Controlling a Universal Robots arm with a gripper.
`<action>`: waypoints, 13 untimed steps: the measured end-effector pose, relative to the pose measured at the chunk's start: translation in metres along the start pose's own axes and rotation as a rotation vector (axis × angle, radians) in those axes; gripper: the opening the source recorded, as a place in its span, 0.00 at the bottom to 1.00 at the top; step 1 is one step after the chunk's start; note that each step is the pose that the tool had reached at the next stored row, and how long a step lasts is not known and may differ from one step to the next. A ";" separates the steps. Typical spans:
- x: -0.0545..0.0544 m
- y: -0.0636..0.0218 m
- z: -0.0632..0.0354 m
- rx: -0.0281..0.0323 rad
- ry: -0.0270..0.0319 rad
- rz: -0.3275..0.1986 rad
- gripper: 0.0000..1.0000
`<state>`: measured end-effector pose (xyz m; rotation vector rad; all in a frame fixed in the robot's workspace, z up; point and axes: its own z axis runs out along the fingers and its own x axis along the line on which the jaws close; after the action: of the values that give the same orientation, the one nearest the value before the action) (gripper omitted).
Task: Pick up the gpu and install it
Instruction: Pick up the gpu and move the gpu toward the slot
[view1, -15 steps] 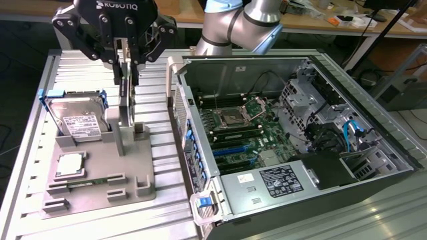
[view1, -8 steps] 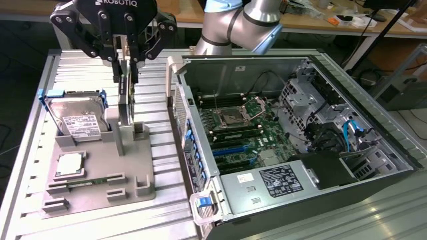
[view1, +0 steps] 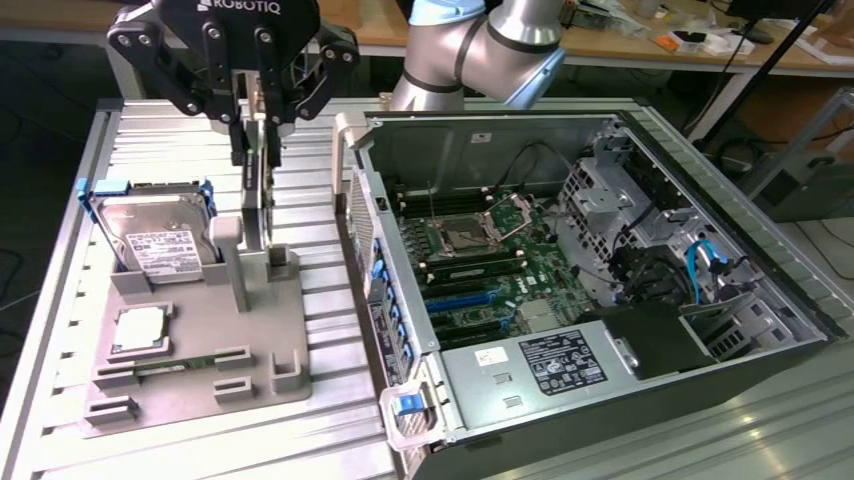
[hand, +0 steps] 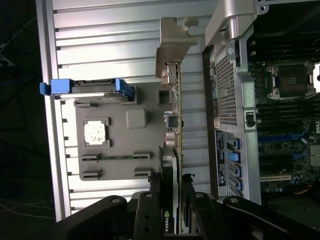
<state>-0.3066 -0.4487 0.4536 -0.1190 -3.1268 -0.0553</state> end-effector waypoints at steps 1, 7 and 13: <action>-0.001 0.0001 0.0000 0.0000 -0.0001 0.000 0.27; -0.008 0.0006 0.0000 -0.0001 -0.0001 0.000 0.27; -0.008 0.0007 -0.0001 0.0000 -0.0001 0.000 0.27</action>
<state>-0.2981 -0.4486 0.4536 -0.1189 -3.1269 -0.0554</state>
